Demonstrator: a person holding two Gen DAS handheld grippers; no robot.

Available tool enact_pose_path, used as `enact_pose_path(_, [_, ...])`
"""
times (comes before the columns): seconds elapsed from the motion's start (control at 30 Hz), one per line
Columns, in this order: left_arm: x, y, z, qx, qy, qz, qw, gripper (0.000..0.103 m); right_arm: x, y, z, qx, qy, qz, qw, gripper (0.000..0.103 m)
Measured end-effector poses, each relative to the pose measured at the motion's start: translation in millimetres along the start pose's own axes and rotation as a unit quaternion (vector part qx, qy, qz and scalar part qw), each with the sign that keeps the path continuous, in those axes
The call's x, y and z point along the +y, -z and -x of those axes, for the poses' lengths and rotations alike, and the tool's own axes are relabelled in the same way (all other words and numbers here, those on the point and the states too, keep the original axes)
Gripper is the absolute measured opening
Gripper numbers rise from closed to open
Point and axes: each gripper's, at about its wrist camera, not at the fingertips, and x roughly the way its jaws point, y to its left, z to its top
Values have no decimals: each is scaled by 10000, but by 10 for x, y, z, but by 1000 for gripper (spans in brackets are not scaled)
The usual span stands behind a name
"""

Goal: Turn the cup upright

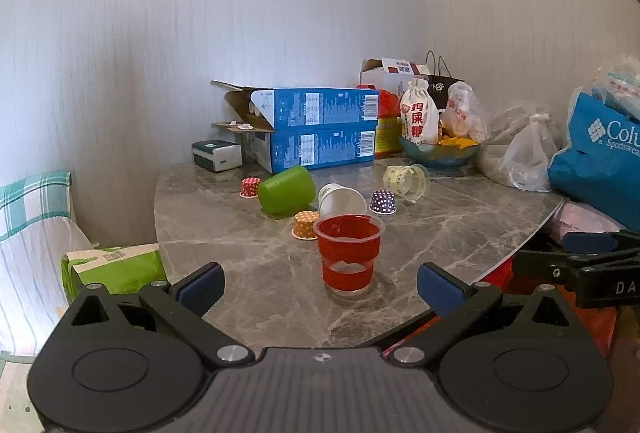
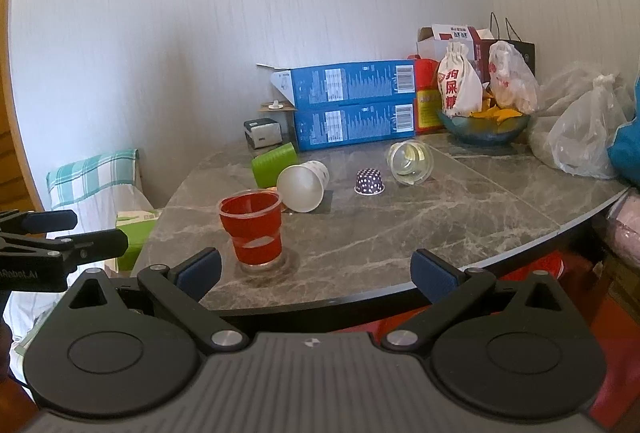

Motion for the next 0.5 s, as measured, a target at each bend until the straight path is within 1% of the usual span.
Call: enact_pose_path(0.5, [-21,-5,19,14,41,29,10000,103,-10,-2,16,-1,-57,-28,10000,102])
